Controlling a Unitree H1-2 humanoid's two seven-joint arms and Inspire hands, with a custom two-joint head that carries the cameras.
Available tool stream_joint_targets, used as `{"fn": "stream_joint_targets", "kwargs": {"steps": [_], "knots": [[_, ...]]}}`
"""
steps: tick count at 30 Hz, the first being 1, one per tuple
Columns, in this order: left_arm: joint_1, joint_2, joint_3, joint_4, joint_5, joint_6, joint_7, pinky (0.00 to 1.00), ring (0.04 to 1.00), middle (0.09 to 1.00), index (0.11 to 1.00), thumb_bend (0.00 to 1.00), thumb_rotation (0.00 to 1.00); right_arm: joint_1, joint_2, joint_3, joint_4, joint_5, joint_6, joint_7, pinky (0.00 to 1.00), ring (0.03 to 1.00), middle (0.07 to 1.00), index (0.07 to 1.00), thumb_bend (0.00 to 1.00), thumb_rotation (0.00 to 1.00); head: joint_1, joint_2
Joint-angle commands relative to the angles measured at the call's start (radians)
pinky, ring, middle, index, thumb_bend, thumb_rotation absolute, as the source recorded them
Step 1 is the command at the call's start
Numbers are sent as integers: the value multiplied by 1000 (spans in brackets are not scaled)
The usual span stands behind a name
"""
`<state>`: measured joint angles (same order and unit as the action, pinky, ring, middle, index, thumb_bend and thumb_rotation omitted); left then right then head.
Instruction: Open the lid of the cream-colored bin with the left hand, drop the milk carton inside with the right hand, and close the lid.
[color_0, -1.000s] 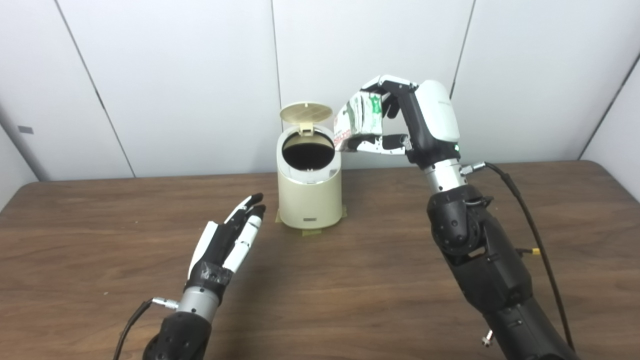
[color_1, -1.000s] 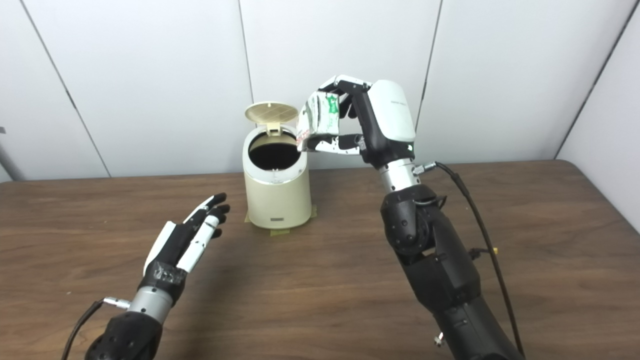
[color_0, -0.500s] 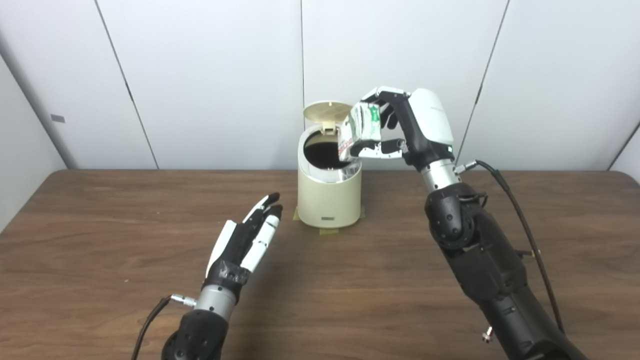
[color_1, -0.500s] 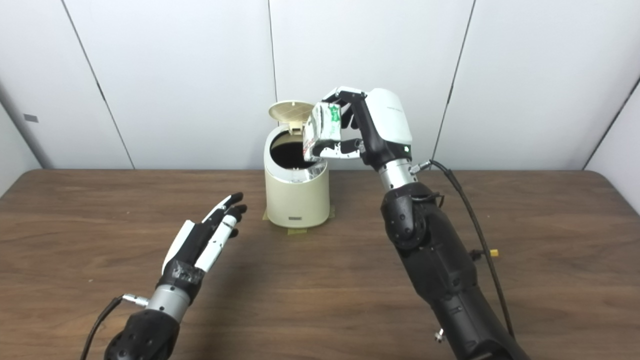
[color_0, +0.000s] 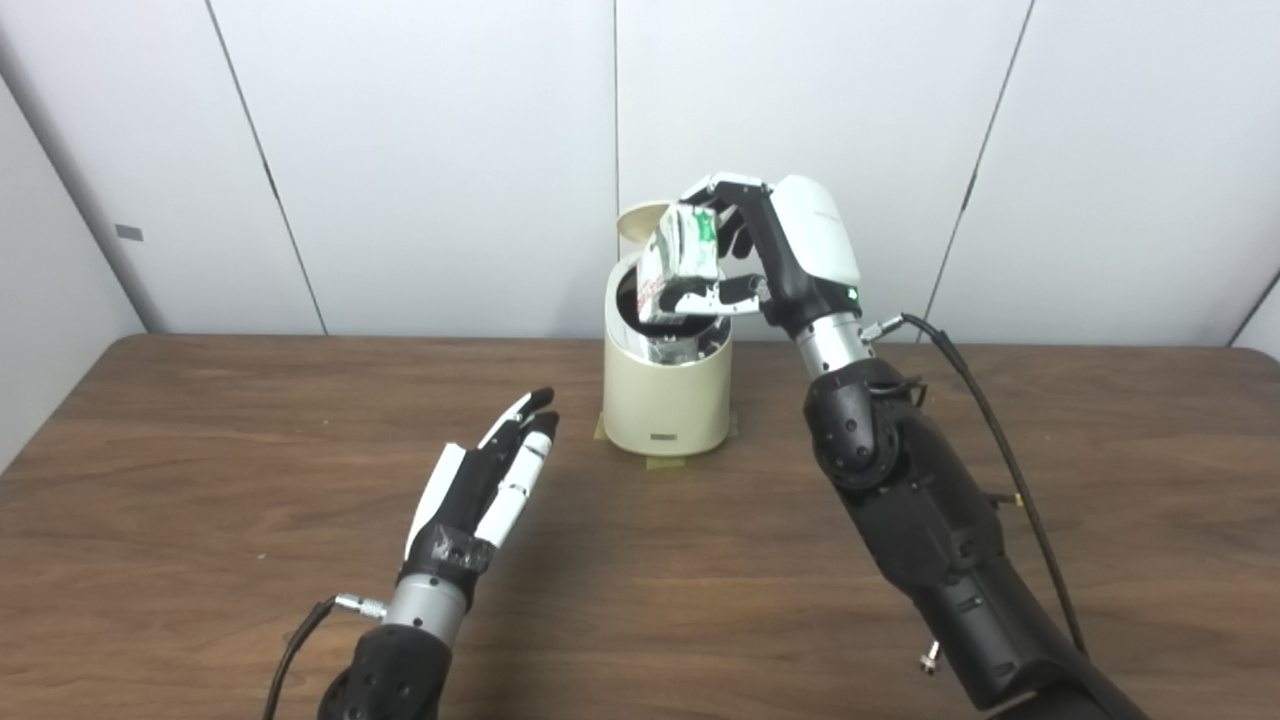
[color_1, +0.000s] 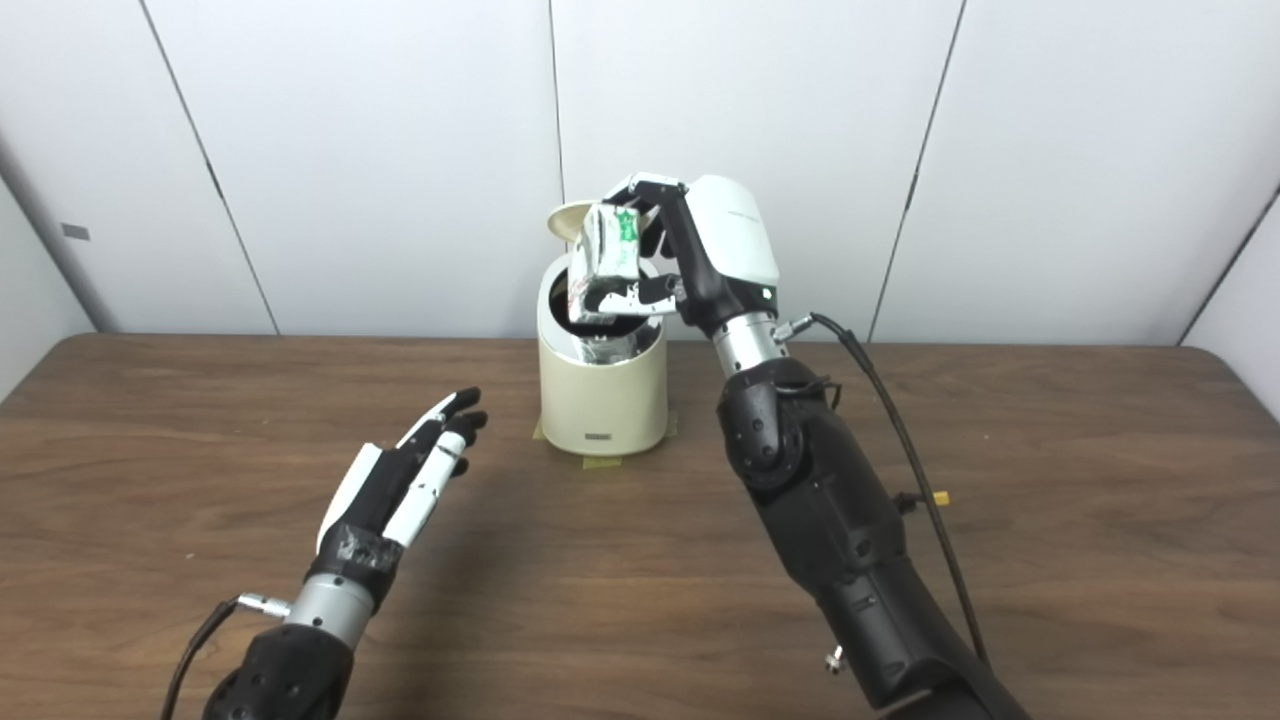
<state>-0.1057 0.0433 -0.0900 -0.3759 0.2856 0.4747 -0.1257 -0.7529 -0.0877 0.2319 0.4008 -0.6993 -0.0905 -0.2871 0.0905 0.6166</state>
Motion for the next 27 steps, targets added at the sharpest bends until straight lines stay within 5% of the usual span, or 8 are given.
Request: {"fn": "stream_joint_targets", "kwargs": {"steps": [1, 16, 20, 22, 24, 27], "knots": [[-28, -2, 0, -28, 5, -9, 9, 897, 923, 903, 944, 370, 935, -79, -1, -8, -20, -7, -11, -45, 315, 393, 511, 534, 493, 0, 0, 0], [-10, -13, 17, -52, -8, -6, -2, 874, 918, 903, 946, 367, 923, -51, -11, -9, -17, -7, -14, -59, 316, 397, 516, 528, 494, 0, -10, 21], [-9, -21, 24, -53, -7, -5, -8, 895, 925, 905, 944, 371, 924, -39, -14, 1, -33, -35, 42, -33, 421, 402, 514, 543, 509, 0, -15, 20], [-8, -21, 22, -55, 4, -5, -11, 906, 928, 903, 941, 368, 937, -35, -20, 12, -44, -48, 70, -6, 421, 524, 661, 637, 879, 88, -24, 23], [-6, -22, 21, -55, 11, -5, -14, 897, 928, 905, 944, 362, 938, -31, -22, 18, -53, -44, 96, 26, 519, 663, 756, 685, 970, 138, -29, 23], [-4, -26, 24, -53, 24, -6, -21, 891, 926, 907, 961, 371, 929, -29, -23, 22, -61, -36, 114, 47, 586, 749, 816, 727, 992, 167, -29, 23]]}}
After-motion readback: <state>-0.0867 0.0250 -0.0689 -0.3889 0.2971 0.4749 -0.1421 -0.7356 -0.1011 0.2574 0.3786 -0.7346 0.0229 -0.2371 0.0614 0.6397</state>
